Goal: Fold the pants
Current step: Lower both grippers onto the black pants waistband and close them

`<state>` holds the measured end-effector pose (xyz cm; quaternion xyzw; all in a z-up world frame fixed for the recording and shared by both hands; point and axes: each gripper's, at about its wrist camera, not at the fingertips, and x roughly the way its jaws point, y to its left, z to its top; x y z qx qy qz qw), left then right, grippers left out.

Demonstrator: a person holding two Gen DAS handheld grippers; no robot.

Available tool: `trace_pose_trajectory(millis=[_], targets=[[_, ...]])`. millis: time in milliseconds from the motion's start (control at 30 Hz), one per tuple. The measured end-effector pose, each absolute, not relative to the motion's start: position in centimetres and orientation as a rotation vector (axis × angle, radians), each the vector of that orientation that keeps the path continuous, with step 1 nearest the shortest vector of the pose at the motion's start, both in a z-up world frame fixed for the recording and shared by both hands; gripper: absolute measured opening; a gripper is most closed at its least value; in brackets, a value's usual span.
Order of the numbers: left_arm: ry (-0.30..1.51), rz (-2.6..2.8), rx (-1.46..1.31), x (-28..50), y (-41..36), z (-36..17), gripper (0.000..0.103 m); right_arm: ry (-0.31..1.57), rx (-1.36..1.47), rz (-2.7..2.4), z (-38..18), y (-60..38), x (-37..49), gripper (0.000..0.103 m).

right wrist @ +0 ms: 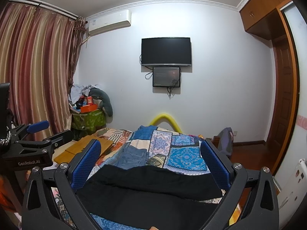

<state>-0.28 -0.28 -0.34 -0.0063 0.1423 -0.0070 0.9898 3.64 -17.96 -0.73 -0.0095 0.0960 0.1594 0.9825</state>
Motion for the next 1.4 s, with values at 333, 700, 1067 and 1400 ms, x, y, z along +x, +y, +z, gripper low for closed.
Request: trace_pose_trajectory(millis=[333,700,1067,1400], targets=[[0.298,-0.017,-0.016,0.2,-0.1,-0.6,0.103,0.191,-0.017,0.32,-0.9,-18.4,3.8,0.103],[0.333,-0.007,-0.025,2.3,1.2,-1.5,0.103,0.22,-0.034,0.304,-1.6,-18.2,5.2,0.103],[0.404,0.122,0.076,10.6,6.2,-6.2,0.103,0.362,-0.057,0.311,-5.5,-18.1,11.4,0.103],[0.605,0.178,0.042,22.2,13.8,-14.9,0.103,0.56,-0.1,0.332,-12.5,-18.1,20.2,0.103]])
